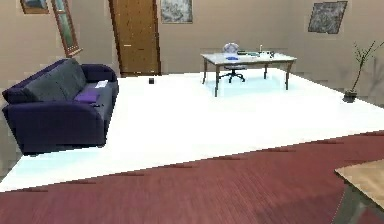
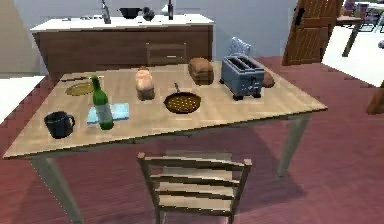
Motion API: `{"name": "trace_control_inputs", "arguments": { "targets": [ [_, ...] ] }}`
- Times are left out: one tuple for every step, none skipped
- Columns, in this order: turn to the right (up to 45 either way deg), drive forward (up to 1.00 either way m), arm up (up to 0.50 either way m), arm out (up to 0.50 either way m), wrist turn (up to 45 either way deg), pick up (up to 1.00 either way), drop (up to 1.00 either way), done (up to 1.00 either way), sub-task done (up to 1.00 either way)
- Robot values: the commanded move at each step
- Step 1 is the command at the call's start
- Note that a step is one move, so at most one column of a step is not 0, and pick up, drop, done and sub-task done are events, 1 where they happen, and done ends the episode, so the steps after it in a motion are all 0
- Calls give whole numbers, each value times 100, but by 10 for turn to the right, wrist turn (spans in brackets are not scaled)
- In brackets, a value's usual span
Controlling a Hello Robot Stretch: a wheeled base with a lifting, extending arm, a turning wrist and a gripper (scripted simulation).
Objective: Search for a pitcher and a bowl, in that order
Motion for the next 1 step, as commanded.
{"name": "trace_control_inputs", "arguments": {
  "targets": [
    [210,0,0,0,0,0,0,0,0]
  ]
}}
